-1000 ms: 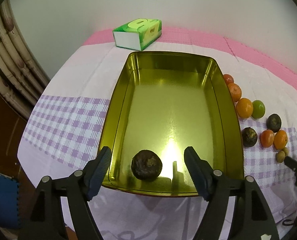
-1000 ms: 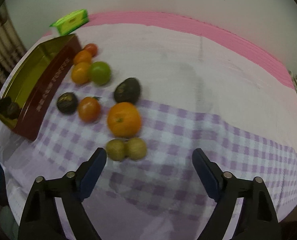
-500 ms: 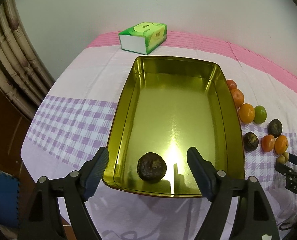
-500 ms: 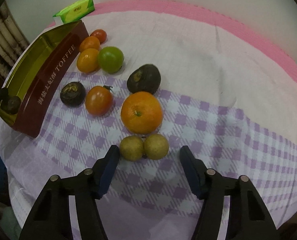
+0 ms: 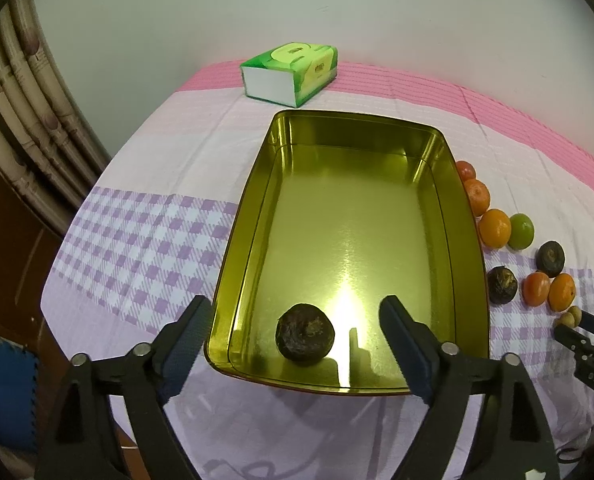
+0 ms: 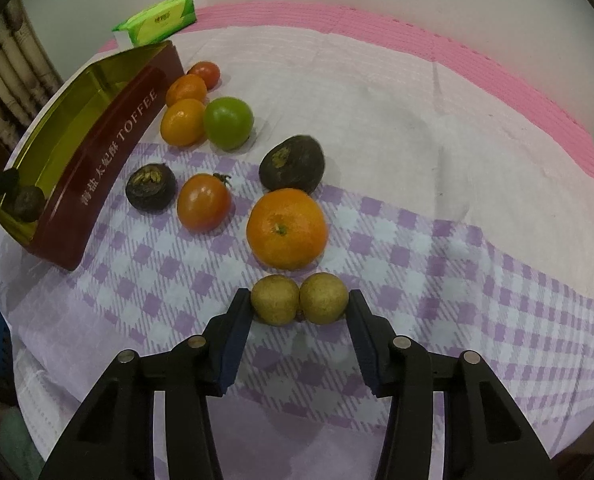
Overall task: Organize fruits
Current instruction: 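Carry the two longans with the right gripper over the tin tray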
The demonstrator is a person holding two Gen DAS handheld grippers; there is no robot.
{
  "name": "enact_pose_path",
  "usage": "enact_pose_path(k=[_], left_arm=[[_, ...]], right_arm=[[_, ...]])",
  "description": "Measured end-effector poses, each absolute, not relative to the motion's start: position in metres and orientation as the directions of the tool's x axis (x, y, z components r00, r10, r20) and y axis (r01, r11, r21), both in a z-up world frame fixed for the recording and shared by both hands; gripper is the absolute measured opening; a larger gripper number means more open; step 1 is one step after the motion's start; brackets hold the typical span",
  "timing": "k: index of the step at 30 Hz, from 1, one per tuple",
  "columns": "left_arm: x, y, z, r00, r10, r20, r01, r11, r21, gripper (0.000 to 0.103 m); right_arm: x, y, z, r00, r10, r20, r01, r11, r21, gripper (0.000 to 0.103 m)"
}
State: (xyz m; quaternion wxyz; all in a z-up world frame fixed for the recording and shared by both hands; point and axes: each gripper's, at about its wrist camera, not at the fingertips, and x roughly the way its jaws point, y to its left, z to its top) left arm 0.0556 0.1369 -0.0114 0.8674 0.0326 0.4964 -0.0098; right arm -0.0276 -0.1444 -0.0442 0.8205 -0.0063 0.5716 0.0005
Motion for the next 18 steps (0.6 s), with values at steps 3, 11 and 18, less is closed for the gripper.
enact_pose_path(k=[3, 11, 18], left_arm=[[0.055, 0.139, -0.008, 0.515, 0.009, -0.857, 0.041, 0.999, 0.035, 0.090], [0.057, 0.161, 0.007, 0.540, 0.006, -0.842, -0.031, 0.999, -0.013, 0.097], [0.056, 0.197, 0.017, 0.558, 0.073, -0.827, -0.150, 0.989, -0.014, 0.099]], right_arm=[[-0.021, -0.150, -0.028, 0.377, -0.015, -0.926, -0.003, 1.000, -0.017, 0.049], [0.011, -0.126, 0.015, 0.443, 0.038, -0.895, -0.082, 0.997, 0.002, 0.049], [0.036, -0.056, 0.031, 0.460, 0.141, -0.876, -0.232, 0.972, 0.035, 0.049]])
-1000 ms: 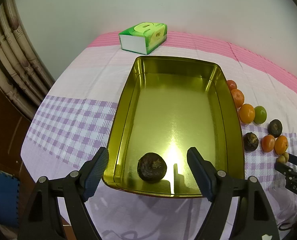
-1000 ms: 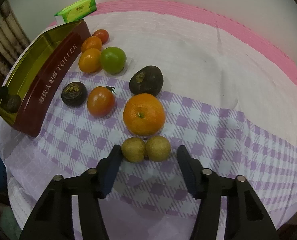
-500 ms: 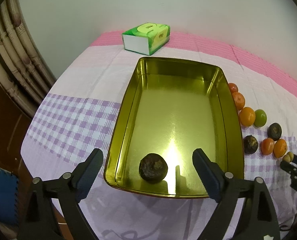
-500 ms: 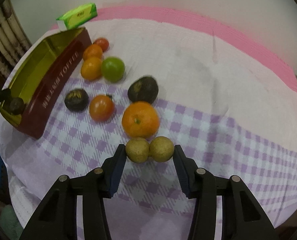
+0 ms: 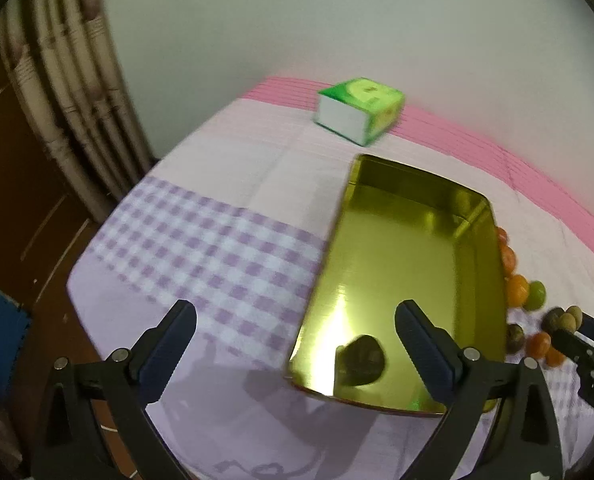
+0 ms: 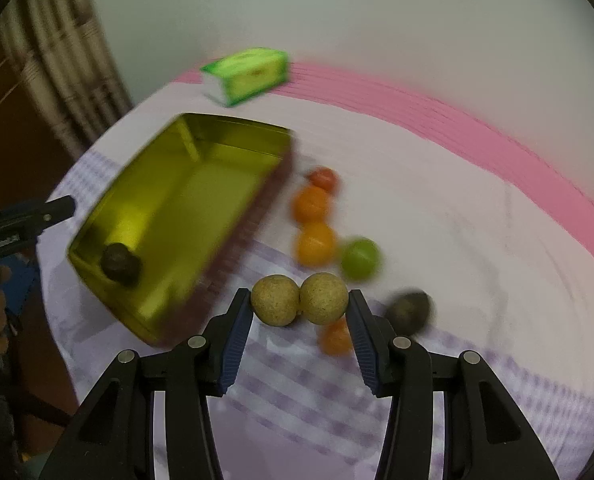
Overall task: Organize fruits
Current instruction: 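Carry the two longans with the right gripper over the tin tray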
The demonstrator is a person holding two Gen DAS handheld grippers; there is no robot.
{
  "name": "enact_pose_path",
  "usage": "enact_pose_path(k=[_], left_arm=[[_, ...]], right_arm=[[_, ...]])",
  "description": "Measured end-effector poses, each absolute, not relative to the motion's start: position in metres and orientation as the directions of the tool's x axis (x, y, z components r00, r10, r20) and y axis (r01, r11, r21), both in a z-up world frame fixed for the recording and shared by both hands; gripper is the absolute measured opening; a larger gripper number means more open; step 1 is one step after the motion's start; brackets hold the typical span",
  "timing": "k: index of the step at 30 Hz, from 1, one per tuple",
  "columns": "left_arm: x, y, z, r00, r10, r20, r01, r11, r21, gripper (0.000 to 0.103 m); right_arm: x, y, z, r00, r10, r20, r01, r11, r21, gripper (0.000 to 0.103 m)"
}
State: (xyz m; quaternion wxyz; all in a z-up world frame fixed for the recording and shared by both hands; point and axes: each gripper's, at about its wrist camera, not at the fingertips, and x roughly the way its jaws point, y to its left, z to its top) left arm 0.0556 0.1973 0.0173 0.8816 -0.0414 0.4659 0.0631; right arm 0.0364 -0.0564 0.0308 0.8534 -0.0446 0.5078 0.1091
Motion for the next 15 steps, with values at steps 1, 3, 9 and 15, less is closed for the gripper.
enact_pose_path(k=[1, 3, 9, 15], left_arm=[[0.055, 0.202, 0.018, 0.557, 0.093, -0.825, -0.169, 0.986, -0.003, 0.099], [0.054, 0.209, 0.018, 0.554, 0.109, -0.825, -0.192, 0.981, 0.001, 0.099], [0.049, 0.223, 0.015, 0.542, 0.121, -0.832, -0.236, 0.972, -0.013, 0.101], [0.052, 0.227, 0.009, 0.529, 0.124, -0.840, -0.251, 0.968, -0.015, 0.101]], right_arm=[[0.042, -0.042, 0.033, 0.461, 0.160, -0.873, -0.265, 0.963, 0.036, 0.049], [0.045, -0.026, 0.033, 0.458, 0.180, -0.871, -0.302, 0.952, 0.038, 0.049], [0.069, 0.025, 0.018, 0.425, 0.218, -0.879, -0.397, 0.917, 0.036, 0.049], [0.094, 0.050, -0.007, 0.385, 0.196, -0.902, -0.421, 0.907, 0.018, 0.049]])
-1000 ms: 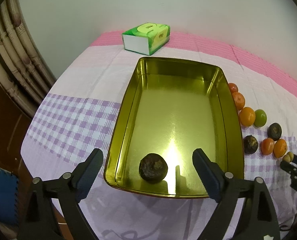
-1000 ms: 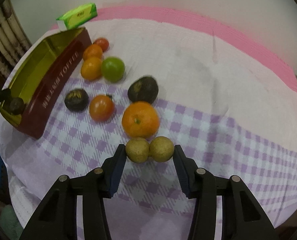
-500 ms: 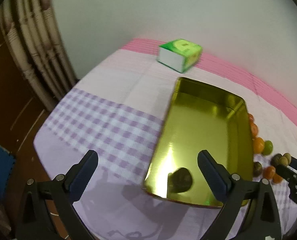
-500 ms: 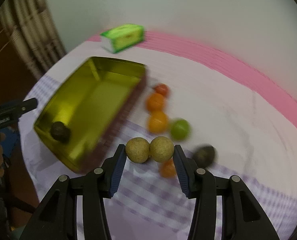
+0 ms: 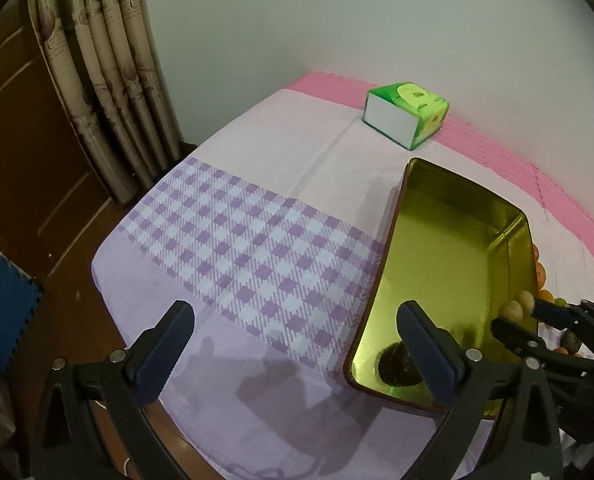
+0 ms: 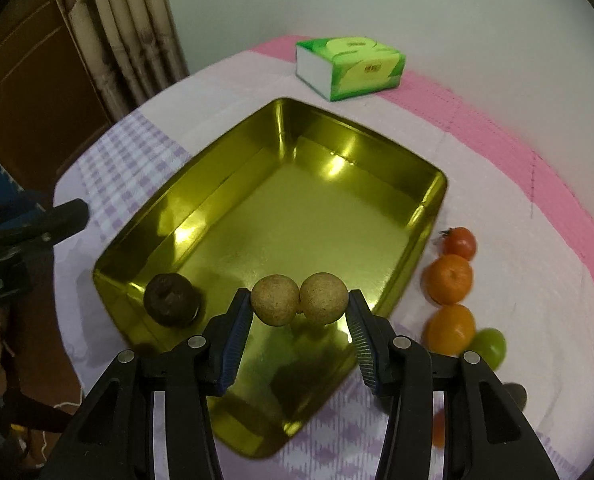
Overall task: Organize fruits
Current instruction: 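Carry the two longans with the right gripper over the tin tray, then open the right gripper to release the longans into the tray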
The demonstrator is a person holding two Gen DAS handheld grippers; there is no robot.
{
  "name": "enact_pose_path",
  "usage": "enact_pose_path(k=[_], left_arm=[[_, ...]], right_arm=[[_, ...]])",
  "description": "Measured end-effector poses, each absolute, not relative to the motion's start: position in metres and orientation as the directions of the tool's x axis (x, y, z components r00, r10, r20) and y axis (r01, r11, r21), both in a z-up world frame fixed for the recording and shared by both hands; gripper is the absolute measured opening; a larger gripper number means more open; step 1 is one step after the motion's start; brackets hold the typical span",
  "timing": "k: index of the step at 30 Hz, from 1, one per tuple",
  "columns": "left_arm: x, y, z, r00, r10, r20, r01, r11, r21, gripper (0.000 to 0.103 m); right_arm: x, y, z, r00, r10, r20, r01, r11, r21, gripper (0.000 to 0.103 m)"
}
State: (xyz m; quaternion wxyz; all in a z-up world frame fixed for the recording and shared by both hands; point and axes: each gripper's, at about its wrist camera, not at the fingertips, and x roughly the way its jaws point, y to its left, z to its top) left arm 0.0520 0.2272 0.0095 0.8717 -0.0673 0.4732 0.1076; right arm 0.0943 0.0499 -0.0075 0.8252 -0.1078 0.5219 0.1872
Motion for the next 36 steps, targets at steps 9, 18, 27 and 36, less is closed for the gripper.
enact_pose_path(k=[9, 18, 27, 36], left_arm=[[0.054, 0.231, 0.006, 0.515, 0.125, -0.848, -0.268, 0.963, -0.021, 0.101], [0.055, 0.229, 0.004, 0.511, 0.123, -0.851, -0.267, 0.963, -0.022, 0.101], [0.055, 0.226, 0.001, 0.510, 0.121, -0.852, -0.261, 0.965, -0.019, 0.101], [0.055, 0.222, 0.000, 0.506, 0.117, -0.854, -0.253, 0.967, -0.017, 0.101]], right_arm=[[0.103, 0.065, -0.028, 0.346, 0.176, -0.922, -0.448, 0.894, 0.002, 0.049], [0.103, 0.069, -0.035, 0.336, 0.160, -0.928, -0.457, 0.889, -0.012, 0.049], [0.101, 0.071, -0.037, 0.333, 0.165, -0.929, -0.459, 0.888, -0.007, 0.050], [0.095, 0.066, -0.023, 0.373, 0.202, -0.905, -0.446, 0.895, 0.015, 0.054]])
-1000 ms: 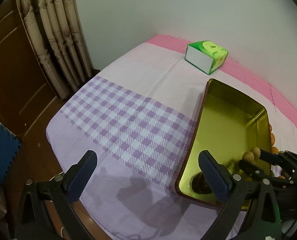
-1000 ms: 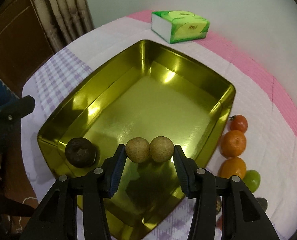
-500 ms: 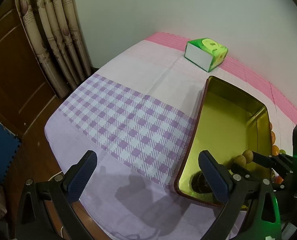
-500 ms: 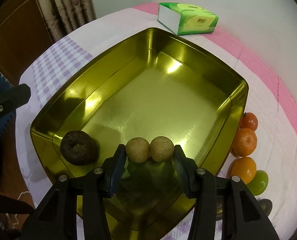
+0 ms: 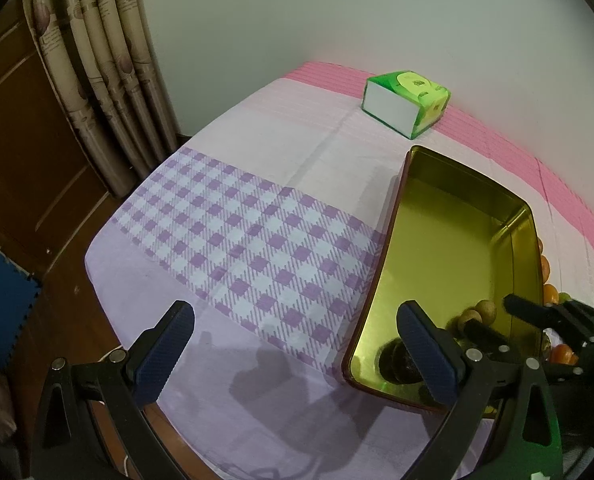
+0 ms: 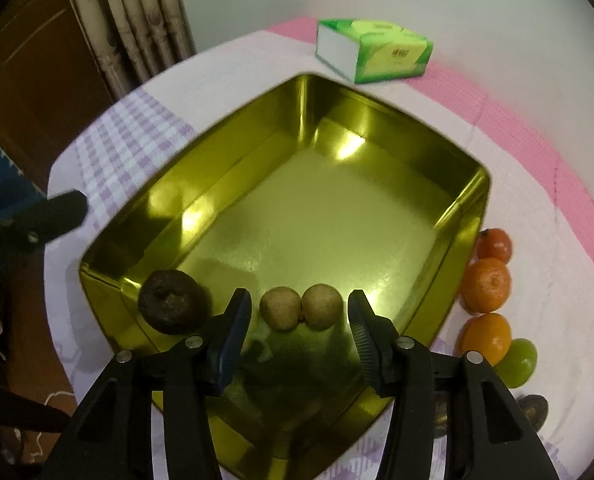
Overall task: Organize fruits
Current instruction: 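Open the right gripper to release the longans into the tray, then close the left gripper on the second dark brown fruit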
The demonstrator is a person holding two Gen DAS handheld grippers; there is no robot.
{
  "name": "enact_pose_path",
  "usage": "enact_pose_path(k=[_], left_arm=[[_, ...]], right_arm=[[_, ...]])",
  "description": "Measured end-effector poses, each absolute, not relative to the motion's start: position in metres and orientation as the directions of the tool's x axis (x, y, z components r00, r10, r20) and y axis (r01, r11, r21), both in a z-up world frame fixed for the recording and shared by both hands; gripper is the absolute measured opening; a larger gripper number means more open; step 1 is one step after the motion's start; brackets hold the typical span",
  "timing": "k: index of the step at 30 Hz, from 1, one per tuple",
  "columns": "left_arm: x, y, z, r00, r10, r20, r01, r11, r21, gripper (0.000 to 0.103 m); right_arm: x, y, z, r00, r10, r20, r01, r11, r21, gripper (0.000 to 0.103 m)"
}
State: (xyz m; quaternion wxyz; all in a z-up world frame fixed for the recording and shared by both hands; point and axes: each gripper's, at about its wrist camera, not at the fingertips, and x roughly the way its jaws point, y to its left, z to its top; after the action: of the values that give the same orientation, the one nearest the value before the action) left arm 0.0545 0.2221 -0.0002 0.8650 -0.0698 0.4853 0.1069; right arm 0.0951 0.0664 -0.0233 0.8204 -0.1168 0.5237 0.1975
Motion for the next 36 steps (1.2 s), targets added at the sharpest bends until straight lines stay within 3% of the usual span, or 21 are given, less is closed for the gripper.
enact_pose_path(k=[9, 15, 17, 25, 36], left_arm=[[0.054, 0.212, 0.000, 0.513, 0.117, -0.850, -0.222, 0.975, 0.000, 0.101], [0.050, 0.194, 0.006, 0.548, 0.095, -0.831, -0.153, 0.988, 0.012, 0.101], [0.048, 0.184, 0.008, 0.564, 0.083, -0.822, -0.115, 0.993, 0.021, 0.101], [0.039, 0.129, 0.016, 0.591, -0.022, -0.806, 0.067, 0.998, 0.022, 0.101], [0.040, 0.037, 0.018, 0.535, -0.180, -0.825, 0.280, 0.960, -0.028, 0.098]], right_arm=[[0.071, 0.000, 0.019, 0.488, 0.199, -0.850, -0.329, 0.944, 0.032, 0.067], [0.046, -0.094, 0.034, 0.548, 0.072, -0.833, -0.119, 0.993, 0.008, 0.074], [0.035, -0.129, 0.030, 0.541, 0.025, -0.841, -0.038, 0.999, 0.005, 0.079], [-0.001, -0.207, -0.017, 0.441, -0.044, -0.897, 0.143, 0.989, 0.022, 0.080], [-0.006, -0.228, -0.048, 0.394, -0.038, -0.918, 0.169, 0.985, 0.032, 0.082]])
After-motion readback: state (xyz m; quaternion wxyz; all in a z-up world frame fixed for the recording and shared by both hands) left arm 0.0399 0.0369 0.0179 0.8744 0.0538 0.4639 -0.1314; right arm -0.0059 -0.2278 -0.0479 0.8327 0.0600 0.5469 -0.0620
